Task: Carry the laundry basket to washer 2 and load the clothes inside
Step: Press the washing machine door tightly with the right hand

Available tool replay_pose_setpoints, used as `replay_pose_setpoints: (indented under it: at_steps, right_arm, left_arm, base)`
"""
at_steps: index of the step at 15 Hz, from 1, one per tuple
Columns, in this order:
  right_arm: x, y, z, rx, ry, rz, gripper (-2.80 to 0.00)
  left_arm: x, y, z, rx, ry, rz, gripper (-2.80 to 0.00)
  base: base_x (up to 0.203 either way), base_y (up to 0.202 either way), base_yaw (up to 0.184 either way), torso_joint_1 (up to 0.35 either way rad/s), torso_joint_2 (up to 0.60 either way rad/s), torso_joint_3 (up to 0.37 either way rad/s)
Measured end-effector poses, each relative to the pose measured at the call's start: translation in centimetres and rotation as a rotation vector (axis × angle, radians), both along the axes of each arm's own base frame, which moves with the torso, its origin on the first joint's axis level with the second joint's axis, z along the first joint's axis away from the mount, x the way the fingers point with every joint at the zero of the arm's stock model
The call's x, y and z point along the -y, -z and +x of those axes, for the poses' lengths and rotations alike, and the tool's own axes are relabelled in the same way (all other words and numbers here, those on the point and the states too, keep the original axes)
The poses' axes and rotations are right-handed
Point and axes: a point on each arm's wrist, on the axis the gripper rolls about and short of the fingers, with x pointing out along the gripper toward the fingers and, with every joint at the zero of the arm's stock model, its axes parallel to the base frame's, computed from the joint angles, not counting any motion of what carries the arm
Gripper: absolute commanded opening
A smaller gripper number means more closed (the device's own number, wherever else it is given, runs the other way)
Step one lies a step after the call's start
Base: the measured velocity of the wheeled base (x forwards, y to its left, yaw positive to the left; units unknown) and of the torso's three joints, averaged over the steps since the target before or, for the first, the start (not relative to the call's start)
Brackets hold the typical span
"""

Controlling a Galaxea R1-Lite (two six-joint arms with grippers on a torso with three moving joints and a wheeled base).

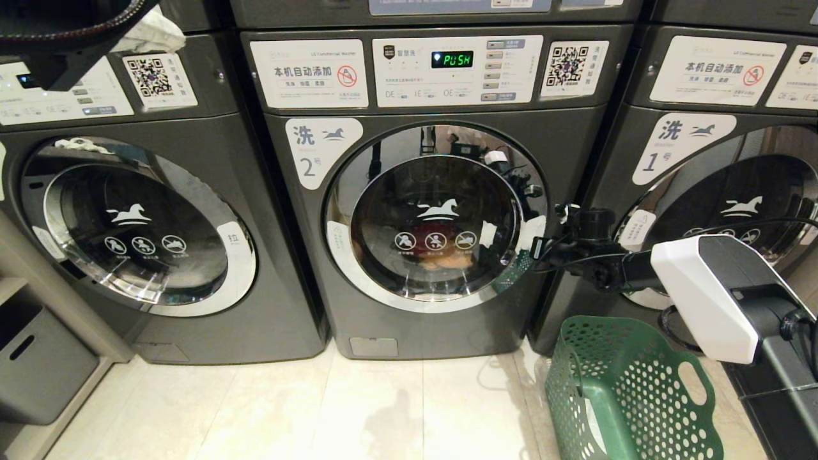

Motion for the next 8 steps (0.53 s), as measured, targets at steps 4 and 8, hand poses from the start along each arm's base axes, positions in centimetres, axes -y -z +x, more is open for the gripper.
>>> replay_pose_setpoints:
  at_steps: [4,8]
  right_arm:
    - [0.1,0.7,0.2,-0.005,-0.002,0.0,-2.8]
    - [0.0,1.3,0.6,0.084,0.001,-0.002,-2.8]
  left_arm:
    - [-0.6,-0.2,-1.0,-0.003,-0.037,0.007,-2.8]
    - [-1.4,-0.1,-2.3,-0.001,-0.061,0.009,-2.8]
  base:
    - [0.0,0.0,0.0,0.0,0.0,0.0]
    - [0.0,0.0,0.0,0.0,0.0,0.0]
